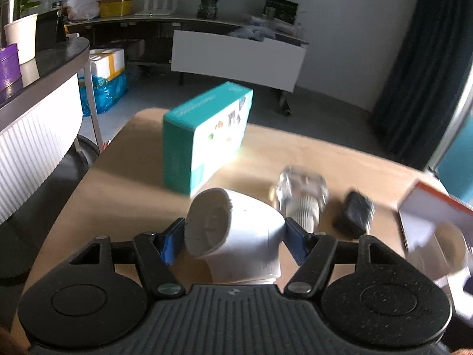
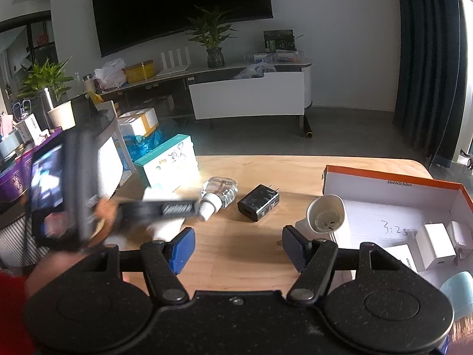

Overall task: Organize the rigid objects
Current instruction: 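Grasp the large white socket adapter with the left tool while the right tool grasps the black charger, then carry the white adapter and black charger toward the tray with both tools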

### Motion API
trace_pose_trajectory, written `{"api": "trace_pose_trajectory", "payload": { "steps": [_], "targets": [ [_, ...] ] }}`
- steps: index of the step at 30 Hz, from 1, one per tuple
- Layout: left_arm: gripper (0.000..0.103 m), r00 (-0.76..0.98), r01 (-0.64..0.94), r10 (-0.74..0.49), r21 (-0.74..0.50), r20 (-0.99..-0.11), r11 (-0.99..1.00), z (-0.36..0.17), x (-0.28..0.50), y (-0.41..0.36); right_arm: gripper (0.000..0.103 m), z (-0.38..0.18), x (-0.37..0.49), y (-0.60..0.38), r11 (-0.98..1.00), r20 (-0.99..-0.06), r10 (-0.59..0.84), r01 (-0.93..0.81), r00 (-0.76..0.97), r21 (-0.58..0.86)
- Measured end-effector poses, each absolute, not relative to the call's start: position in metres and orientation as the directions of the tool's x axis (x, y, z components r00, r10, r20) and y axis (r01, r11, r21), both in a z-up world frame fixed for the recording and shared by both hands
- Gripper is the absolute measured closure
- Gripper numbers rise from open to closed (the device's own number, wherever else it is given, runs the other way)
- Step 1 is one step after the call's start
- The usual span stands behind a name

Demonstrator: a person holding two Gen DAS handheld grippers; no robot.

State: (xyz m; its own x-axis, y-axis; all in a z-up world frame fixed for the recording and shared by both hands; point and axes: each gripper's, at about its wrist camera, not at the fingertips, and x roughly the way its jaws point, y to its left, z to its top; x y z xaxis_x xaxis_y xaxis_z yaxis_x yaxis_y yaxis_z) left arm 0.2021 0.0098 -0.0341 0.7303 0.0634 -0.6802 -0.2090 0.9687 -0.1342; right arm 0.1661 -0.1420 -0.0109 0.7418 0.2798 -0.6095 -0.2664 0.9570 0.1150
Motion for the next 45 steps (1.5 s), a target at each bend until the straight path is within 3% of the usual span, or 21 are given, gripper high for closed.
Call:
{"api": "trace_pose_trajectory", "payload": {
  "steps": [6,17,24,27,28,29,38,45],
  "targets": [
    [0.033,0.718,-0.161,0.036,-0.115,-0.695,0.980,-0.032,0.149,0.013,0.024,-0.017,0.178,-0.137,0.966,-0.620,0.249,-0.236,0.744,0.106],
    [0.032,0.738,-0.147,0.051,-0.086,-0.673,0.985,-0.035,0.138,0.027,0.026,-0.050,0.254,-0.111,0.994,-0.674,0.104,-0.046,0.731,0.103],
    [0.033,0.764,-0.118,0.111,0.030,-0.636,0.992,-0.045,0.138,0.013,0.029,-0.064,0.285,-0.102,0.998,-0.698,0.053,-0.026,0.714,0.049],
    [0.032,0.770,-0.120,0.113,0.031,-0.628,0.992,-0.046,0.137,0.013,0.040,-0.075,0.290,-0.092,0.998,-0.713,0.024,-0.059,0.700,-0.024],
    [0.032,0.772,-0.120,0.115,0.034,-0.625,0.992,-0.047,0.138,0.013,0.053,-0.076,0.289,-0.092,0.998,-0.700,0.040,-0.069,0.713,-0.013],
    [0.032,0.774,-0.121,0.119,0.039,-0.622,0.992,-0.047,0.138,0.012,0.060,-0.077,0.288,-0.095,0.997,-0.695,0.060,-0.072,0.716,0.011],
    [0.034,0.779,-0.126,0.119,0.032,-0.616,0.992,-0.048,0.138,0.013,0.060,-0.060,0.258,-0.132,1.000,-0.620,-0.022,0.012,0.784,-0.021],
    [0.034,0.786,-0.134,0.096,-0.017,-0.611,0.991,-0.046,0.137,0.015,0.060,-0.016,0.216,-0.165,0.985,-0.541,0.150,-0.081,0.828,0.150]
  ]
}}
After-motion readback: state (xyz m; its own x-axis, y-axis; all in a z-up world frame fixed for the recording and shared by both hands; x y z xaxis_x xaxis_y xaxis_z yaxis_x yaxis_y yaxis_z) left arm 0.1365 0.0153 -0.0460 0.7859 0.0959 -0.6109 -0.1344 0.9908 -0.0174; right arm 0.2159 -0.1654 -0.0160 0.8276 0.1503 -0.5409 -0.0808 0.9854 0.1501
